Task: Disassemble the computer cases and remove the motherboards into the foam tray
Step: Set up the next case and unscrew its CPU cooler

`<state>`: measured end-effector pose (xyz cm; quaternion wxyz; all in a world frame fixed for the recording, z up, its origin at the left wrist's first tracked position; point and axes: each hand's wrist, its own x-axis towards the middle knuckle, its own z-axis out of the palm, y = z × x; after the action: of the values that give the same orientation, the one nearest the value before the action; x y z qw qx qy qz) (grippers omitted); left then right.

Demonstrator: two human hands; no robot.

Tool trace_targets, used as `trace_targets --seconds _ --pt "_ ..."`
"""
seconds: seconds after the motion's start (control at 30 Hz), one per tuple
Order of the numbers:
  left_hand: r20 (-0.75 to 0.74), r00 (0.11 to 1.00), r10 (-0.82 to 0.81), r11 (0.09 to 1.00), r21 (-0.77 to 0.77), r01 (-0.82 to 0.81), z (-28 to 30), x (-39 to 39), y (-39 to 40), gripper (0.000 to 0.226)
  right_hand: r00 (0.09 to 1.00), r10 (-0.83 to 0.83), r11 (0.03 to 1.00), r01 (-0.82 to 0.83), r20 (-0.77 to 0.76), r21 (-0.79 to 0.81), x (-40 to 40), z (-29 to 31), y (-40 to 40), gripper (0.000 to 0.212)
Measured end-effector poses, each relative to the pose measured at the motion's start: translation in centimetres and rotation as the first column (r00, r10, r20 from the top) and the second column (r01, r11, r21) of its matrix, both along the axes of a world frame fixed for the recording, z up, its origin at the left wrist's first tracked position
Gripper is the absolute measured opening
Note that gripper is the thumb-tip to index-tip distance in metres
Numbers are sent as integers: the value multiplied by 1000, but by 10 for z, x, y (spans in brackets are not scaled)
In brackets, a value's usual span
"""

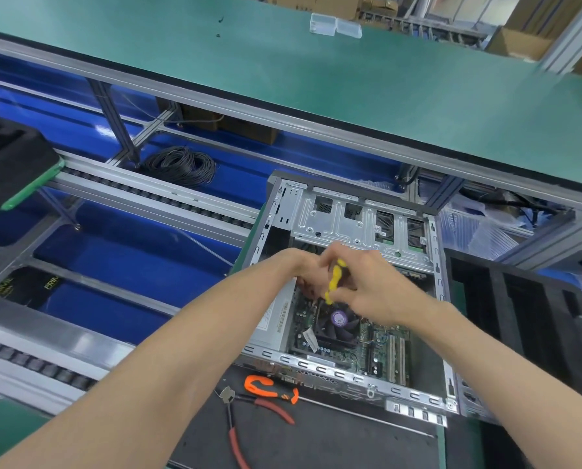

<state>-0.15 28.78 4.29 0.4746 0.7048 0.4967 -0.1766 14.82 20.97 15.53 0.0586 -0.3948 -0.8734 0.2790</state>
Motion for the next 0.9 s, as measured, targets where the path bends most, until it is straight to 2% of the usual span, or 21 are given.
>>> trace_targets --seconds 0.03,0.1,0.2,0.27,0.33,0.37,0.43,0.53,0.6,0.73,0.9 --pt "-19 999 29 1000 8 -28 2 0 -1 24 996 -63 998 64 -61 12 7 1 3 40" --pt "-41 994 97 995 13 -97 9 0 -5 37 975 -171 985 172 -143 -5 17 2 7 39" --pt "-21 990 137 991 10 -137 12 1 -7 40 976 -171 983 178 -133 41 19 -5 6 32" --pt "-1 986 164 986 2 -164 10 2 -7 35 995 -80 972 64 66 226 14 -9 1 25" --pt "19 981 194 981 0 -194 11 3 -7 27 947 -55 922 -73 317 380 9 -19 -7 30" --pt "15 977 211 978 -3 -211 11 3 -7 22 909 -61 908 -121 413 401 8 -27 -10 37" --pt "5 967 256 967 -18 -255 14 4 -8 16 830 -80 919 -153 552 363 8 -47 -18 61" --pt "5 954 301 952 -54 -300 16 3 -7 19 752 -110 957 -96 650 273 10 -73 -20 93" --pt "11 949 314 948 -59 -313 14 2 -6 19 743 -112 968 -70 660 243 7 -81 -17 95" --pt "34 948 317 948 -42 -316 12 2 -6 26 771 -91 974 -64 630 219 2 -83 -13 80" --pt "90 944 317 948 -18 -317 19 0 -8 27 781 -82 969 -84 619 234 10 -68 -3 84"
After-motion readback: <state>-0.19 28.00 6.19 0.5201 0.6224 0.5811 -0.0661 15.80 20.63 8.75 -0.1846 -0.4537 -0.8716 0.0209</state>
